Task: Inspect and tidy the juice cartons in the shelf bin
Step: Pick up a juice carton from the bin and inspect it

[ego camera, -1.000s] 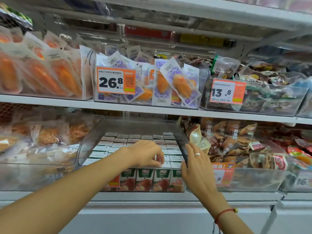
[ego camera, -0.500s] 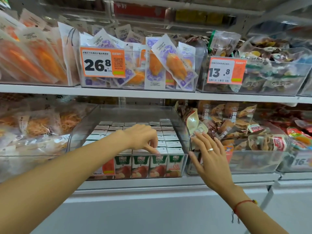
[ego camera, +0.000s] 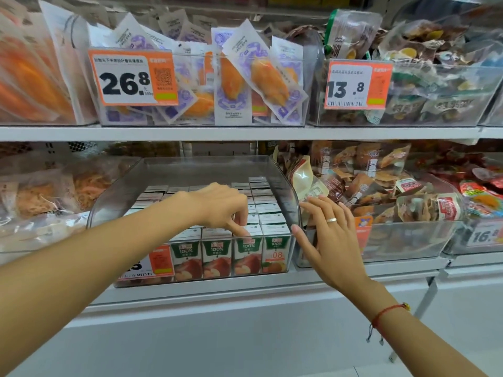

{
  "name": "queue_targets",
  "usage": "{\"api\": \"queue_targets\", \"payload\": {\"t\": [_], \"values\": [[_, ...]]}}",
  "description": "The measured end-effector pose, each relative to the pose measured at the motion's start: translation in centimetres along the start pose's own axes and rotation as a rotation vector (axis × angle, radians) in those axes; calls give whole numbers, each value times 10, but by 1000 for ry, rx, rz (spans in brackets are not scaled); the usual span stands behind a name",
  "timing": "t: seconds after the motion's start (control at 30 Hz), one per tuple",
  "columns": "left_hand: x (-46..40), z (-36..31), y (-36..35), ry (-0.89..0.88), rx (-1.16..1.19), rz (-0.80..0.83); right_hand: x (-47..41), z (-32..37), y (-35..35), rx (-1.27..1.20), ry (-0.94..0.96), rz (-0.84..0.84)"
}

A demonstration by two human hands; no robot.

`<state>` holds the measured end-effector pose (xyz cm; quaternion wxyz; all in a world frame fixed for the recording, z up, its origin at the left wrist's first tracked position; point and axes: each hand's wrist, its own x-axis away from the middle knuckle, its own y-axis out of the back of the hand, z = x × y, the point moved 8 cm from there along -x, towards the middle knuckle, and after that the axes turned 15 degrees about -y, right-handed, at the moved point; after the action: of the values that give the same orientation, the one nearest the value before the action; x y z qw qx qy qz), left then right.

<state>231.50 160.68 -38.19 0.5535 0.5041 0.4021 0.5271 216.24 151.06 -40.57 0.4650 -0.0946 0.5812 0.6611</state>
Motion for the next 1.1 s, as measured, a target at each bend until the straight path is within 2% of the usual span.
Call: {"api": "queue_targets", "payload": {"t": [0.17, 0.27, 0.4, 0.53, 0.7, 0.73, 0.77, 0.83, 0.9, 0.97, 1.1], "values": [[3, 0, -5, 13, 6, 45, -1, -1, -2, 10, -2, 2], [12, 3, -2, 76, -11, 1, 0, -2, -2, 9, 1, 12], [36, 2, 25, 215, 12, -319, 0, -2, -3, 18, 4, 51], [74, -6, 41, 389, 156, -687, 0, 3, 4, -25, -23, 51], [118, -25, 23, 561, 816, -1124, 2, 49, 38, -237, -4, -26], [128, -31, 12, 604, 938, -1157, 5, 62, 42, -354, -14, 33], [137, -39, 1, 660, 1051, -1161, 10, 75, 41, -485, -58, 164], [155, -56, -21, 761, 1217, -1147, 28, 102, 21, -725, -189, 557], [169, -72, -34, 786, 1339, -1149, 52, 124, 1, -802, -253, 849], [177, -81, -40, 774, 1373, -1135, 67, 142, -10, -787, -242, 966], [189, -80, -46, 776, 1345, -1132, 73, 163, -22, -834, -304, 1011]]}}
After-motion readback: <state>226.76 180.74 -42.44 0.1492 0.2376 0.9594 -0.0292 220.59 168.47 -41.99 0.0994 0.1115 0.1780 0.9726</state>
